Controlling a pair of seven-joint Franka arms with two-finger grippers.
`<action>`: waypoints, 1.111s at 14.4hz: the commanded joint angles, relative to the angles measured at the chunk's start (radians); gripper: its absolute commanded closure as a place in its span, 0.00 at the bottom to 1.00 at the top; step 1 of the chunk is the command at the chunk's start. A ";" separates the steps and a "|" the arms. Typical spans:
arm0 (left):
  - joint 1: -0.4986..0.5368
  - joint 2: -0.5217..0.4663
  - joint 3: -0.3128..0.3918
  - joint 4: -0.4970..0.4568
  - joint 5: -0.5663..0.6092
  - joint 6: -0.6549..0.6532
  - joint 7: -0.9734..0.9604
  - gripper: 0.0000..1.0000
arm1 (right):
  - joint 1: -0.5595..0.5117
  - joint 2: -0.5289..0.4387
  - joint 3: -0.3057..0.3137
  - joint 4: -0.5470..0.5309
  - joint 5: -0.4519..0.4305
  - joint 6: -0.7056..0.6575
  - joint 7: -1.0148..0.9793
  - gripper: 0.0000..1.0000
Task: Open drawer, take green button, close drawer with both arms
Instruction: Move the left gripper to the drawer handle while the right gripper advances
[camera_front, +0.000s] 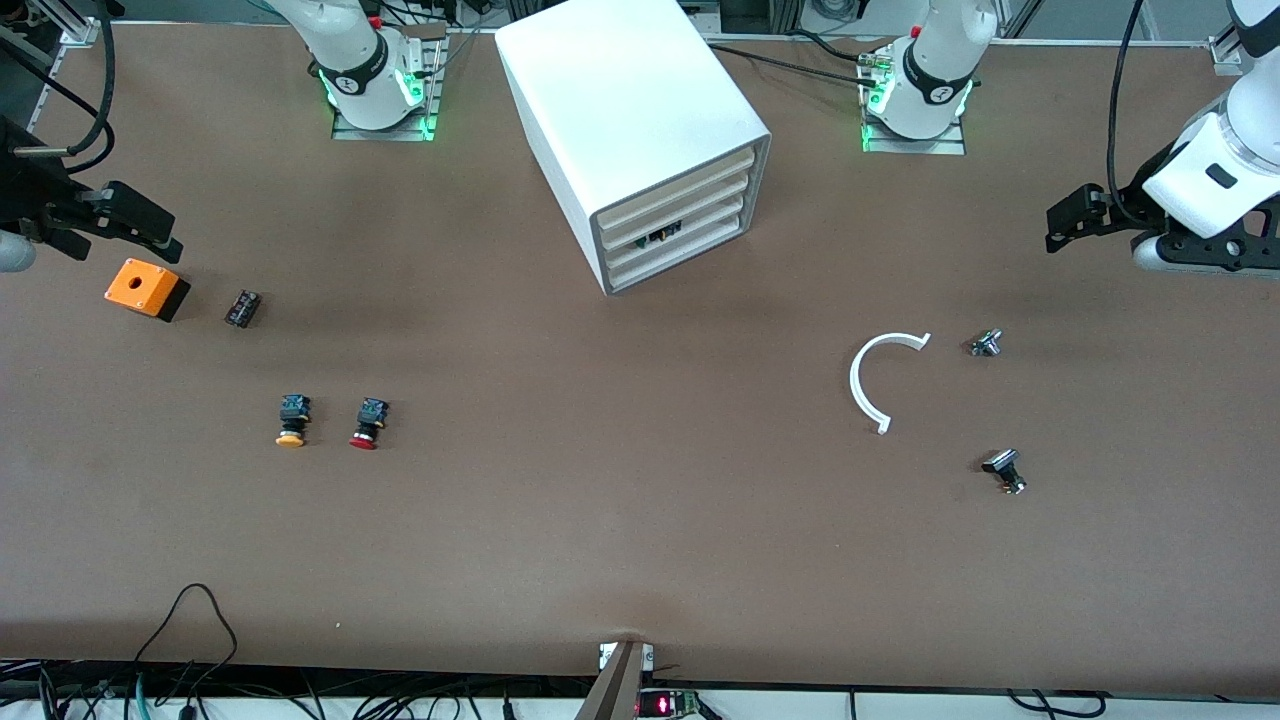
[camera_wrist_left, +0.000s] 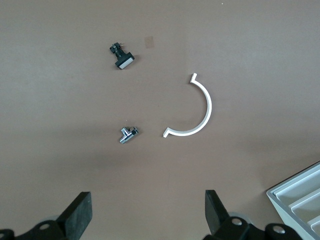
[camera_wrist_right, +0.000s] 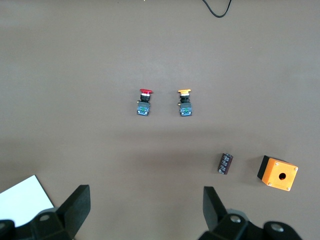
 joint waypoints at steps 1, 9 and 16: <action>0.003 0.004 0.000 0.019 -0.001 -0.025 0.007 0.01 | -0.011 -0.018 -0.001 -0.002 0.043 -0.006 0.017 0.00; 0.003 0.003 -0.005 0.022 -0.003 -0.037 0.007 0.01 | -0.008 0.015 0.004 0.010 0.040 -0.056 0.001 0.00; -0.010 0.029 -0.005 0.023 -0.115 -0.194 0.057 0.01 | 0.013 0.086 0.013 -0.085 0.052 -0.021 0.027 0.00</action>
